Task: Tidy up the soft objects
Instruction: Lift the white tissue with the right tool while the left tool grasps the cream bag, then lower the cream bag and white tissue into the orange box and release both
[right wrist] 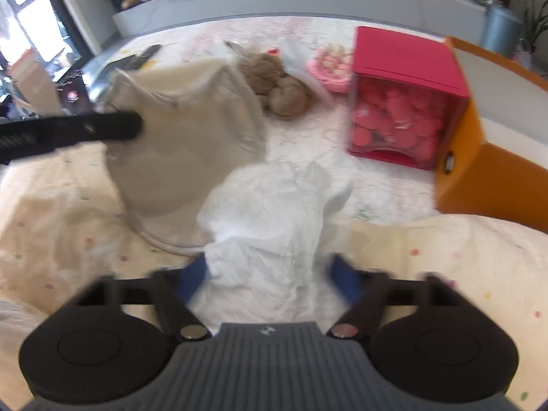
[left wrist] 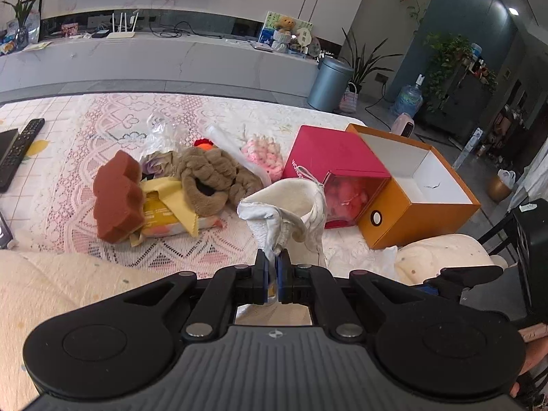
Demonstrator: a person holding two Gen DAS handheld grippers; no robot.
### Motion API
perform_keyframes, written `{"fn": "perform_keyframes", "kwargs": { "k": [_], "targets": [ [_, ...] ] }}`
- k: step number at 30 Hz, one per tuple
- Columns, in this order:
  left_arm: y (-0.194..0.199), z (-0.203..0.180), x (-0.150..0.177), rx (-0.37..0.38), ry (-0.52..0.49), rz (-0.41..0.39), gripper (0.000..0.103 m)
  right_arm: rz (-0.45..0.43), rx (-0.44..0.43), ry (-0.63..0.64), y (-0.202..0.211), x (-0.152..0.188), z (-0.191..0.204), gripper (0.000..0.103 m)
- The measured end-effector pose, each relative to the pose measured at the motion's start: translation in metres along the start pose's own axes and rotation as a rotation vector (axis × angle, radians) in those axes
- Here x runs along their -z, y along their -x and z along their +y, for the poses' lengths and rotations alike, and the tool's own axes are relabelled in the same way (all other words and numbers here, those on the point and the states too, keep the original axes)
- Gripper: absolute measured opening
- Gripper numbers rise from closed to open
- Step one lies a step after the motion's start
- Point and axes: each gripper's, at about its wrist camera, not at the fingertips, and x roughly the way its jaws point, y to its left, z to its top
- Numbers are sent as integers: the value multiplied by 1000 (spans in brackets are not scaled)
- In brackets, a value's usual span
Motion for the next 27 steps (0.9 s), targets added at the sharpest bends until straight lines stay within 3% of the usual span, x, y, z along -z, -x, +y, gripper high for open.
{"fn": "perform_keyframes", "kwargs": {
  "k": [4, 7, 9, 10, 12, 13, 16, 27],
  "targets": [
    [3, 5, 3, -7, 27, -6, 5, 65, 83, 150, -22, -3, 26, 95],
    [4, 8, 6, 1, 44, -6, 5, 87, 124, 178, -35, -3, 29, 91],
    [3, 10, 6, 5, 50, -2, 5, 94, 156, 161, -37, -4, 24, 67],
    [3, 9, 6, 8, 48, -1, 5, 91, 166, 152, -36, -6, 21, 60],
    [3, 8, 6, 17, 42, -5, 5, 86, 207, 148, -30, -8, 16, 22],
    [3, 8, 5, 21, 38, -8, 5, 81, 214, 141, -26, -9, 12, 17],
    [5, 6, 4, 31, 36, -22, 5, 62, 189, 107, -14, -14, 0, 13],
    [14, -28, -34, 97, -57, -92, 5, -128, 293, 65, 71, -49, -33, 13]
  ]
}}
